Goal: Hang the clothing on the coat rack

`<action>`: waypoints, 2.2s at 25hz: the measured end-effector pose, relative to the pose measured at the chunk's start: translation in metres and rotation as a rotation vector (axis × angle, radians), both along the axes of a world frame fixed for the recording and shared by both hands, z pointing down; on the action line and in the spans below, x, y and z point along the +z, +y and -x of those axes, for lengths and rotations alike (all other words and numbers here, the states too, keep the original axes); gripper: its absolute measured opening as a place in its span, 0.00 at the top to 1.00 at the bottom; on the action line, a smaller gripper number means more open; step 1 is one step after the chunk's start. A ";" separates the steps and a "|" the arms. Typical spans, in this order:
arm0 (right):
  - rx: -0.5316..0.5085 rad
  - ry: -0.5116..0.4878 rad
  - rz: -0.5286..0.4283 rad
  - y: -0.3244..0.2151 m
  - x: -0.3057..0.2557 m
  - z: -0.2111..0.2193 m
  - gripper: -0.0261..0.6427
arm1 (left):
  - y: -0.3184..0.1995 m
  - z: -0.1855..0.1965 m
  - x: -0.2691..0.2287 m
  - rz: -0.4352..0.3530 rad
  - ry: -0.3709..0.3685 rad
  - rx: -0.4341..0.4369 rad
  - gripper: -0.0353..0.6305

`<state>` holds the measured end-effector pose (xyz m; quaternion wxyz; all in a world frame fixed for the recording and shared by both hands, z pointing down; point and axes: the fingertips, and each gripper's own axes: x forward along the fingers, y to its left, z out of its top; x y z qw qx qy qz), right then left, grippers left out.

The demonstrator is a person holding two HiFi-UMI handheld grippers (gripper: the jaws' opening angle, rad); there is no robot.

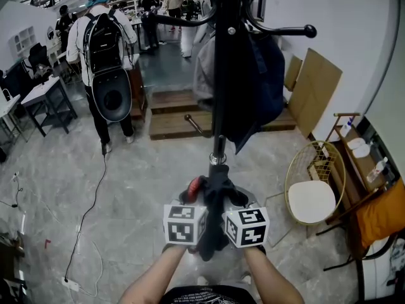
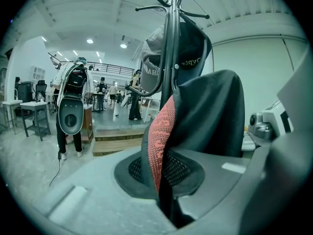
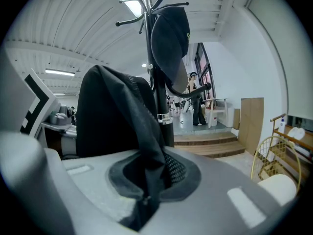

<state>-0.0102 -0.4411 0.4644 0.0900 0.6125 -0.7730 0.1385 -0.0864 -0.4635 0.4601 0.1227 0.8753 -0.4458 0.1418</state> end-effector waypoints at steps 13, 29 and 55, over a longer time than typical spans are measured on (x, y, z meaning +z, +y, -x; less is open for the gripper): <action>-0.017 0.005 0.014 0.006 0.005 0.004 0.93 | 0.008 -0.001 0.003 0.003 0.008 0.017 0.93; -0.040 0.061 -0.009 0.016 0.010 0.009 0.91 | 0.017 -0.003 0.007 -0.003 0.032 0.071 0.92; -0.077 0.080 -0.034 0.039 -0.002 0.011 0.88 | 0.041 0.004 -0.003 -0.025 0.001 0.020 0.81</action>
